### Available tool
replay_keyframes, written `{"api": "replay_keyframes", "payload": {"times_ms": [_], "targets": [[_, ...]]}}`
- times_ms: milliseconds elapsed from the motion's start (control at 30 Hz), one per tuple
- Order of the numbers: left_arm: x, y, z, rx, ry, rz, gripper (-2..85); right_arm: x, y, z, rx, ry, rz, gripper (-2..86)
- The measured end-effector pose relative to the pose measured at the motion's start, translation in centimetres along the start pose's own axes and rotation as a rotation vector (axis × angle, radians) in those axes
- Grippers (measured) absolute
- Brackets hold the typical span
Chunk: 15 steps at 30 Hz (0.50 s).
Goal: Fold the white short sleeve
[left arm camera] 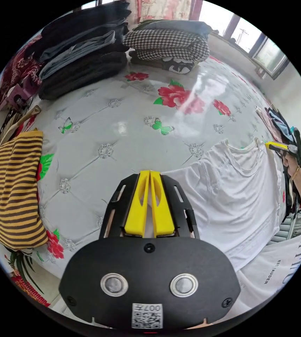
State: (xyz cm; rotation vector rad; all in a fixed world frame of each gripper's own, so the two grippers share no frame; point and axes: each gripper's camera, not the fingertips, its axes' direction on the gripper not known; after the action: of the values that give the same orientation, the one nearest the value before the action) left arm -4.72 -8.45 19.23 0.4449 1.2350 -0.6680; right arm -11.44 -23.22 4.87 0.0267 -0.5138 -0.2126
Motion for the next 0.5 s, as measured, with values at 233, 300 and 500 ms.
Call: {"api": "replay_keyframes", "payload": {"times_ms": [233,300,500], "targets": [[-3.2,-1.0,0.4,0.048,0.067,-0.073,0.0,1.8,-1.8,1.4,-0.02,-0.073,0.057,-0.1],[-4.9,0.8,-0.1,0.078,0.069,-0.163,3.2,1.5,-1.5,0.6,0.013,-0.044,0.063,0.1],[-9.1,9.2,-4.2,0.158,0.134,-0.313,8.2,-6.0,-3.9,-2.7,0.16,-0.09,-0.187,1.2]]}}
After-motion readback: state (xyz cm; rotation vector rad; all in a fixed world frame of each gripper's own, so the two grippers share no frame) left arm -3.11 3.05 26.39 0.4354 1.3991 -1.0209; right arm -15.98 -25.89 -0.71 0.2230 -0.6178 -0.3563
